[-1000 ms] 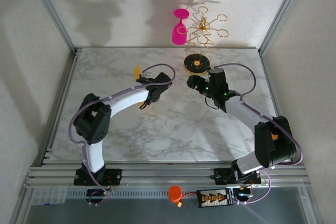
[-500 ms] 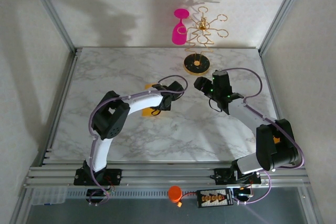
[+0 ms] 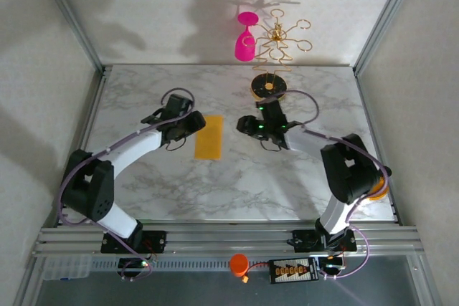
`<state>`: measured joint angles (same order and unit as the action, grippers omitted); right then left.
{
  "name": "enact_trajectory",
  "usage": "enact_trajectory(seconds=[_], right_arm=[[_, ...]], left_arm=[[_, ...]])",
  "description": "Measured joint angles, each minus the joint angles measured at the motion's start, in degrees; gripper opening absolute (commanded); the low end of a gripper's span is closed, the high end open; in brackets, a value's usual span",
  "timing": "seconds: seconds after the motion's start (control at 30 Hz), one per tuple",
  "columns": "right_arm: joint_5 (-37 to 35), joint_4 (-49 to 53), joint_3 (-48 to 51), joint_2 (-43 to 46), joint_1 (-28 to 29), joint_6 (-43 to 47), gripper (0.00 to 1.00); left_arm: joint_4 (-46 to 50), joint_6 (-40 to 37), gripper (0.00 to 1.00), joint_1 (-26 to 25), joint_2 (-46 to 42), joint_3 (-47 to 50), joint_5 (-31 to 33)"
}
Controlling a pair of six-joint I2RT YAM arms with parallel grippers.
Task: Fold a paper plane with a square sheet of paper (pick it up from the middle)
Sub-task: Turn over the paper at the center of the table, then move the paper to the center of the table.
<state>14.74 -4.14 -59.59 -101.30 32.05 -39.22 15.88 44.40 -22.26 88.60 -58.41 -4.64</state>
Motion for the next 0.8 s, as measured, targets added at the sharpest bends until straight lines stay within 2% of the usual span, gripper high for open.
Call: enact_trajectory(seconds=[0.17, 0.33, 0.6, 0.77, 0.8], right_arm=[[2.7, 0.4, -7.7, -8.2, 7.3, 0.6, 0.39], [4.0, 2.3, -14.2, -15.5, 10.7, 1.0, 0.38], [3.1, 6.4, -16.6, -19.0, 10.5, 2.6, 0.39], [4.4, 5.4, -10.7, -15.2, 8.1, 5.6, 0.39], [4.8, 5.4, -8.9, -13.9, 7.1, 6.7, 0.39]], left_arm=[[-3.5, 3.5, 0.73, 5.3, -4.2, 8.0, -2.5], [-6.0, 5.4, 0.76, 8.0, -6.3, 12.1, -5.0], [-8.4, 5.9, 0.86, 8.3, -6.4, 12.8, -7.7], [-8.5, 5.1, 0.92, 8.3, -6.4, 12.9, -9.6], [-8.6, 4.9, 0.98, 8.2, -6.4, 13.1, -10.0]])
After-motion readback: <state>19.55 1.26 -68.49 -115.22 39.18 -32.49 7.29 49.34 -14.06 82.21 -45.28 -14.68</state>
